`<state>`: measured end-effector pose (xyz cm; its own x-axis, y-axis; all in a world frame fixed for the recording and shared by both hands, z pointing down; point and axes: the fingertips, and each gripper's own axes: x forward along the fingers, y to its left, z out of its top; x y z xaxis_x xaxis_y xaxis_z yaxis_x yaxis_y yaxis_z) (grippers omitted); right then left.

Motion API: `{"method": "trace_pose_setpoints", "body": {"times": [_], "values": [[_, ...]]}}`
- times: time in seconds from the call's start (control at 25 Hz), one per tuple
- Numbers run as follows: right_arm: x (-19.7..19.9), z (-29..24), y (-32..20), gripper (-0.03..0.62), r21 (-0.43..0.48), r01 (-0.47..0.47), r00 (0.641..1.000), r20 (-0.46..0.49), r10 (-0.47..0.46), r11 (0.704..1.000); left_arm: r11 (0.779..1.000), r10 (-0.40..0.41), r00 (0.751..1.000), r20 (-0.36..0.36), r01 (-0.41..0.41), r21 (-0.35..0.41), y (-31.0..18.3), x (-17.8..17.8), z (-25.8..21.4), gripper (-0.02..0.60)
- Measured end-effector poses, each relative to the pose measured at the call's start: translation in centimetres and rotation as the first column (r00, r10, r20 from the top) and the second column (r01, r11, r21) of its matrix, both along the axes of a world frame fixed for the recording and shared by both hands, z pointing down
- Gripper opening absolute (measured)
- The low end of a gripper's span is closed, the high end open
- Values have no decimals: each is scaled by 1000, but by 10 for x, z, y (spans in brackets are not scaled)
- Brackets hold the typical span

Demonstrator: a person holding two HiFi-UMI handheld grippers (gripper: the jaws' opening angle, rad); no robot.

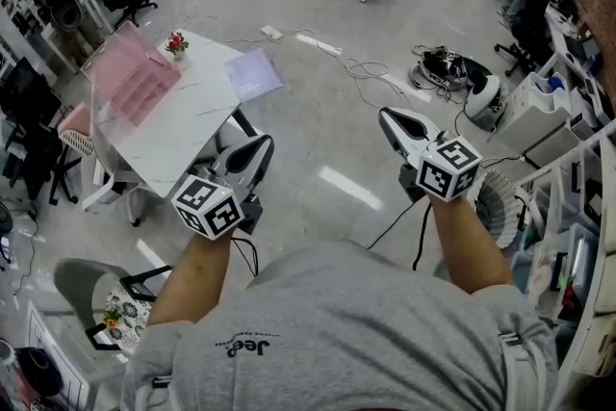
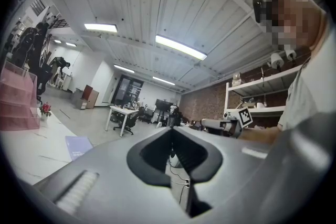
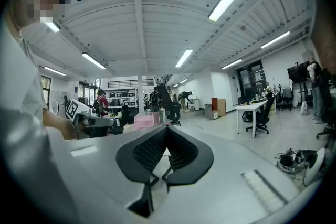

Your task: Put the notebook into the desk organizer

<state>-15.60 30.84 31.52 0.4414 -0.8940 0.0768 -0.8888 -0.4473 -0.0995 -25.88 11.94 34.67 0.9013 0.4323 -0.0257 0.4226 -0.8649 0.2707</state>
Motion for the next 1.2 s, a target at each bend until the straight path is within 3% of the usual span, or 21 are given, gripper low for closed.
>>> {"method": "trace_pose_setpoints", "body": {"times": [0.08, 0.12, 0.16, 0.28, 0.84, 1.2], "values": [[2, 1, 2, 2, -2, -1, 1000, -1, 1, 1000, 1000, 15, 1000, -3, -15, -4, 4, 3, -2, 74], [4, 2, 4, 2, -4, -2, 1000, -2, 2, 1000, 1000, 24, 1000, -2, -24, -6, 6, 6, -3, 220], [5, 2, 7, 2, -5, -3, 1000, -3, 3, 1000, 1000, 28, 1000, -1, -28, -7, 8, 9, -3, 302], [10, 0, 19, 2, -5, -11, 1000, -6, 11, 1000, 1000, 30, 1000, 1, -30, -2, 18, 18, -3, 391], [56, -5, 111, 3, -32, 6, 1000, -25, -7, 999, 1000, -17, 999, -33, 18, 5, 105, 70, -17, 400], [101, 4, 112, 3, -34, 4, 1000, -10, -5, 999, 1000, -6, 1000, -24, 6, 12, 112, 119, -12, 400]]}}
